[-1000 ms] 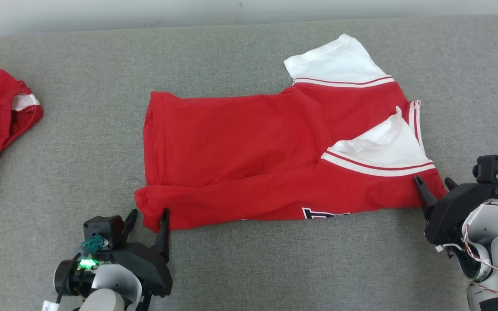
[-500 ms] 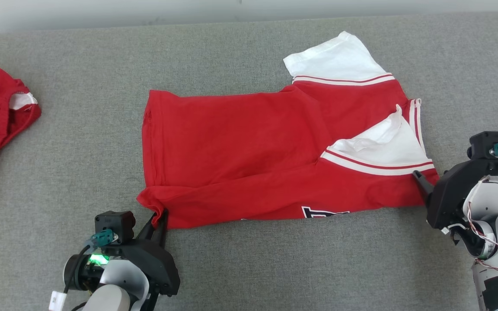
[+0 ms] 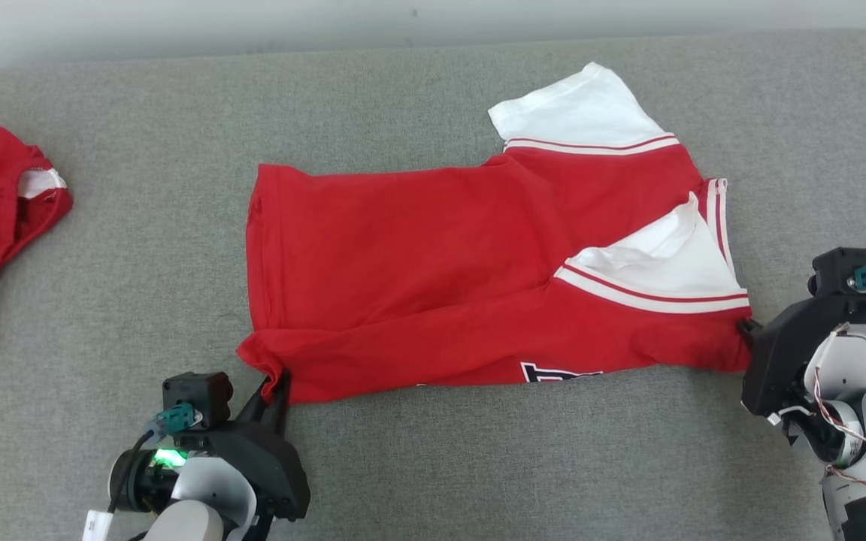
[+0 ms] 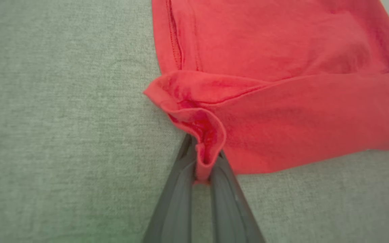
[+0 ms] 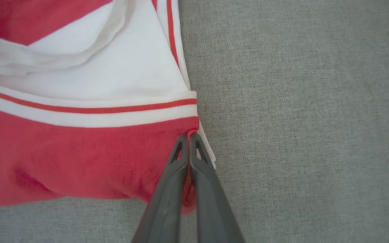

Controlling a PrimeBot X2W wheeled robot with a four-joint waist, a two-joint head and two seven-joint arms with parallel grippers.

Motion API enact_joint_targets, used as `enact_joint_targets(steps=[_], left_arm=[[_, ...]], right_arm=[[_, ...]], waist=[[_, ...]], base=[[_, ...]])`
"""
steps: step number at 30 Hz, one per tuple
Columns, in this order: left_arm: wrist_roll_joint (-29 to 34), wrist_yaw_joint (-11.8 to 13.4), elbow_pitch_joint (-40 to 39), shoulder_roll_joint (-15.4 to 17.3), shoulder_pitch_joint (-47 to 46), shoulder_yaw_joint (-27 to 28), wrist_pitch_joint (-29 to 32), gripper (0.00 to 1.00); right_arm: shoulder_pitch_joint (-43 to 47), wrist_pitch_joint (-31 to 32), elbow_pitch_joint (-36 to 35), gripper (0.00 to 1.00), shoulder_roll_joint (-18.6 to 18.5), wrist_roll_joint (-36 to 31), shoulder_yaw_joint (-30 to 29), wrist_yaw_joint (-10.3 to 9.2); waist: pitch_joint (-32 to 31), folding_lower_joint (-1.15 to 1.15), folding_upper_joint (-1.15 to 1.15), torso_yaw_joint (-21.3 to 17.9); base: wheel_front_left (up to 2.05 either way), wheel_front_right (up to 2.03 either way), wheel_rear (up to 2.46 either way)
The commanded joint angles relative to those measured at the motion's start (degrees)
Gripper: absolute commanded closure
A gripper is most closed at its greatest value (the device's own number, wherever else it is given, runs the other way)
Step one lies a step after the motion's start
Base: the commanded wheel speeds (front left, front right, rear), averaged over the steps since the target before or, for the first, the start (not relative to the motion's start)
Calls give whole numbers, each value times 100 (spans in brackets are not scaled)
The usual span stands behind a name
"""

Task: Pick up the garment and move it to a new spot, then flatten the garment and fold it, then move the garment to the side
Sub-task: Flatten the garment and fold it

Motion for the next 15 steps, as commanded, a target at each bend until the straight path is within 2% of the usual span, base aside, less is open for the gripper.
enact_joint_targets(steps=[1,12,15], left_arm=[[-38,6,161,38,241,-51,81,100],[-179,78,-109,146,618,57,-141,100],[-181,90,-221,181,816,56,-158,100]], right_arm=[[86,-20,-19,100,14,72,-7,17],[1044,-485,-731,100,-87,311,-201,12],[1382,-514,-891,100,-14,322,-368,11]], waist=[[-43,-1,0,-6],[-426,-1,0,-36],[-515,-1,0,-49]], base=[[0,0,0],[0,0,0],[0,0,0]])
